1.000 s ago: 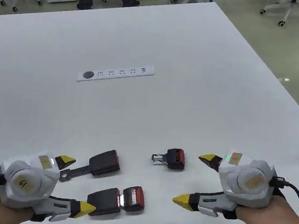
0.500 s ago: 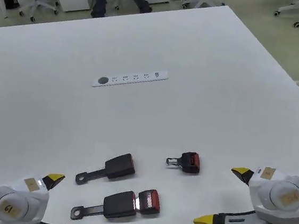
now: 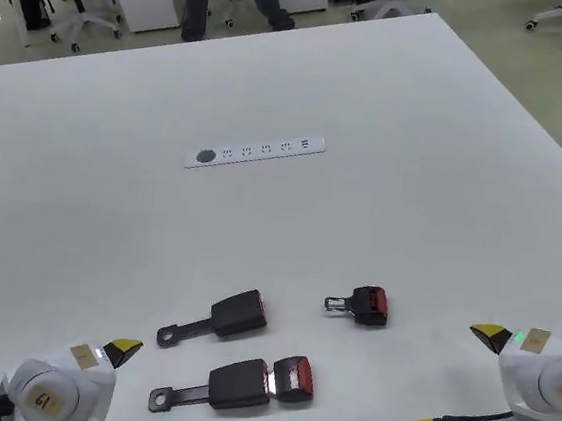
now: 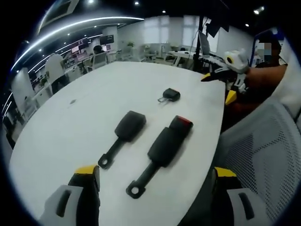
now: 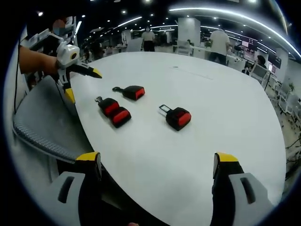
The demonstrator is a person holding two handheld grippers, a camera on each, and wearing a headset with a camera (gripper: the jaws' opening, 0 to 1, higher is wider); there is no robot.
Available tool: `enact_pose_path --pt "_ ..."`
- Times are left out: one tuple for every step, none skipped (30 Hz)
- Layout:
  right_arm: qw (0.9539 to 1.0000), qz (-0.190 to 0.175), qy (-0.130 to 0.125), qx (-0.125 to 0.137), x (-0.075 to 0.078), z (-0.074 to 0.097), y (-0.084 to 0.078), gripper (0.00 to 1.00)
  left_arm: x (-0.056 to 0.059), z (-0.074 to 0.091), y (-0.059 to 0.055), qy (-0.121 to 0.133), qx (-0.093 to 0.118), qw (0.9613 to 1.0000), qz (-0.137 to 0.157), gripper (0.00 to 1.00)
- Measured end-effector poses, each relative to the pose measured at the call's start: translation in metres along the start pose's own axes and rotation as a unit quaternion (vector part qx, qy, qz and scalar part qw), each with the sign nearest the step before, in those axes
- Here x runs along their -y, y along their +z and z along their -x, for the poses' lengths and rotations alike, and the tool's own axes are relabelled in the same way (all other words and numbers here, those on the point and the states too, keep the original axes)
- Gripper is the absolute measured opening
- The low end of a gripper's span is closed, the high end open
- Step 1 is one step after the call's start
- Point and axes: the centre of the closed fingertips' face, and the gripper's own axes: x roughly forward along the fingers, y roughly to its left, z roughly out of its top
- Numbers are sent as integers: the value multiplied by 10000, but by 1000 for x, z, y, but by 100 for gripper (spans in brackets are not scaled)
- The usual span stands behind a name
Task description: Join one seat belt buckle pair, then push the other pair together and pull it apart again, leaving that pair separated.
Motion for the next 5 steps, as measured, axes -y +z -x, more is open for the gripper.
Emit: enact_pose_path --pt "10000 -5 15 13 -2 1 2 100 -1 1 0 19 16 10000 9 100" --pt "10000 -2 19 36 -3 1 4 100 -2 2 -1 30 27 10000 18 100" --pt "10000 -7 29 61 -3 0 6 100 -2 2 -2 39 28 10000 22 100" --pt "10000 -11 34 77 -4 -1 8 100 -2 3 -3 52 24 10000 19 100" --pt "9999 -16 39 91 -5 -2 8 100 -2 3 -4 63 16 10000 19 100"
